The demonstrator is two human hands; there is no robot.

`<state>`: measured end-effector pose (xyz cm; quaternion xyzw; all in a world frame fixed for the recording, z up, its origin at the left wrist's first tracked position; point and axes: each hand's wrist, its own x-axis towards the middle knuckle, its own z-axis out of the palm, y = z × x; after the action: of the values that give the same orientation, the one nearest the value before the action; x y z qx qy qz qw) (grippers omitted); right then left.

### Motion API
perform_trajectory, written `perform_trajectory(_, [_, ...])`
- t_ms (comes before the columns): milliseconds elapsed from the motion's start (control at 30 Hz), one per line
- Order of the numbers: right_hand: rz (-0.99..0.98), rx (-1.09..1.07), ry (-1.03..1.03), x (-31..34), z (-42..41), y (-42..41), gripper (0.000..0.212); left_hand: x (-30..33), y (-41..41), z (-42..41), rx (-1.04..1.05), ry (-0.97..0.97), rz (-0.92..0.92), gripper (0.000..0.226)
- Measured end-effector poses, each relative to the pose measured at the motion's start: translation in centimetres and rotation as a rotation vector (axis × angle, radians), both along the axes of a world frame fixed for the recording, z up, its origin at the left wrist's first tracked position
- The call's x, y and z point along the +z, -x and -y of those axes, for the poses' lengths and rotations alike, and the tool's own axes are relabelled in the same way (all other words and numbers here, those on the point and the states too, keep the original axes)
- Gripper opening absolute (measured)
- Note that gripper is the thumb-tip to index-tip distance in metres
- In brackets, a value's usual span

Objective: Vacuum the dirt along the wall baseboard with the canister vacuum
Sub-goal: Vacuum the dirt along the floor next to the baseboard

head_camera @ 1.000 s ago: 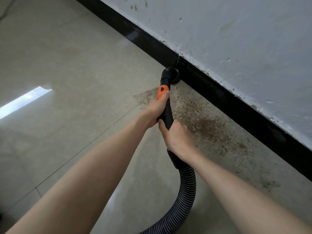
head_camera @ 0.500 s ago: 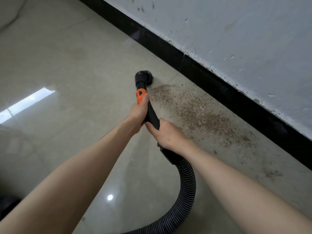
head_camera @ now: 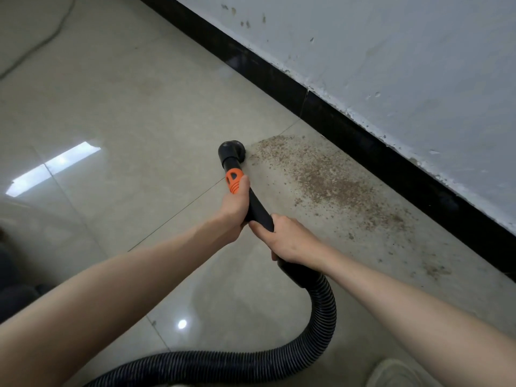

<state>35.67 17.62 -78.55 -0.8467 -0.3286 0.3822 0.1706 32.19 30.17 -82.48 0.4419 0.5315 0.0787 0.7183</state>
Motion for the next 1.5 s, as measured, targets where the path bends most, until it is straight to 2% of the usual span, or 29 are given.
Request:
perform_trajectory(233, [0.06,-0.063,0.027,1.1,-0.9,-1.4,0.046,0.8,-2.8,-0.5,-0.055,-0.019,-0.006,0.052])
perform_trajectory(733, [-0.021,-0.266,-0.066,0.5,1.8,-5.5,0.044,1.6,-8.8,1.7,-0.25,-0.002,0.001,0.035])
perform_trajectory(933, [-0.024,-0.324,-0.101,0.0,2.7,-7.1,0.043,1.9,-11.1,2.8,-0.31,-0.05,-0.026,0.039])
perform_trajectory(1500, [-0.038,-0.378,-0.095,-0.6,3.2,-9.0,0.047,1.9,-13.2,3.5,-0.401,-0.024,-0.006,0.042])
